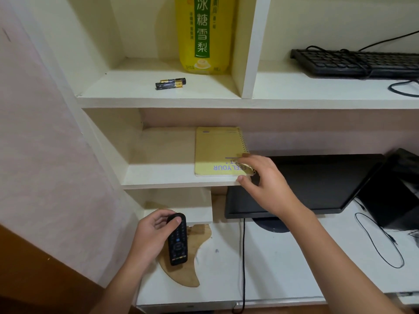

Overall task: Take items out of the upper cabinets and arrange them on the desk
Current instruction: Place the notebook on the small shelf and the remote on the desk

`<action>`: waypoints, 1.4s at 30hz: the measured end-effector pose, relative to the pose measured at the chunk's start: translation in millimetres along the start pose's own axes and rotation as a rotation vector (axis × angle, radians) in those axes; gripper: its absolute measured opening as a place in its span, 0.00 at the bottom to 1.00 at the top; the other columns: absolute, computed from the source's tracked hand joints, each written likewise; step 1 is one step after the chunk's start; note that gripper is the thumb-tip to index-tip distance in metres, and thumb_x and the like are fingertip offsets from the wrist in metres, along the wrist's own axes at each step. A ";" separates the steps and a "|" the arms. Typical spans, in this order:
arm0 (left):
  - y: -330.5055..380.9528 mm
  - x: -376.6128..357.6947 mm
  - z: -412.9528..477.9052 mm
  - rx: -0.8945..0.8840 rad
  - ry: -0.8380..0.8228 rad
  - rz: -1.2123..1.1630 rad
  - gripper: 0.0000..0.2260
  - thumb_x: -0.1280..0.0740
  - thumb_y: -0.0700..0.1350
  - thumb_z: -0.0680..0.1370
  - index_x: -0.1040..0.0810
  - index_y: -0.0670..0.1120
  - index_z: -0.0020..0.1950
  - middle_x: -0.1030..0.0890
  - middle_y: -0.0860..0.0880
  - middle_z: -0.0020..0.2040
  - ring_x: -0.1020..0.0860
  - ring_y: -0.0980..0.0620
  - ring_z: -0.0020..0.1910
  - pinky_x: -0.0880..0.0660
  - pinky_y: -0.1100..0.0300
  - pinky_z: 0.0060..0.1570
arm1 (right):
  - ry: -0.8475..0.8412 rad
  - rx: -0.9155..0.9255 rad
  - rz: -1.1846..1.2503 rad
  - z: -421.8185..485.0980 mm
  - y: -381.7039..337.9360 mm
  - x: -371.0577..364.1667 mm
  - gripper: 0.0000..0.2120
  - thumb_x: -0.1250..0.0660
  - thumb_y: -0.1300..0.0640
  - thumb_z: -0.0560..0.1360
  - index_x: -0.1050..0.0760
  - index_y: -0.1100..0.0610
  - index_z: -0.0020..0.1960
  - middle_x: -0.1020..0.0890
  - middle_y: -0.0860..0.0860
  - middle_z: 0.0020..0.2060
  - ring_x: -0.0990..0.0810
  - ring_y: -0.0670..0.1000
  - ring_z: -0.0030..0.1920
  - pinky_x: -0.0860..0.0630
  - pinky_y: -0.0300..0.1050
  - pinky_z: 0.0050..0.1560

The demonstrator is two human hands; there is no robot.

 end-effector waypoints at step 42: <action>-23.0 -253.2 -191.6 -0.167 -0.638 0.617 0.05 0.26 0.44 0.76 0.19 0.55 0.48 0.17 0.59 0.46 0.21 0.61 0.49 0.28 0.77 0.40 | 0.080 -0.642 -0.360 -480.9 145.1 20.7 0.22 0.38 0.42 0.78 0.22 0.53 0.66 0.20 0.46 0.63 0.25 0.49 0.64 0.25 0.45 0.62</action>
Point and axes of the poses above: each hand's wrist, its own z-axis towards the middle knuckle, its own x-axis out of the back of the hand, y = z × x, the point moved 9 cm from there along z, towards the middle knuckle
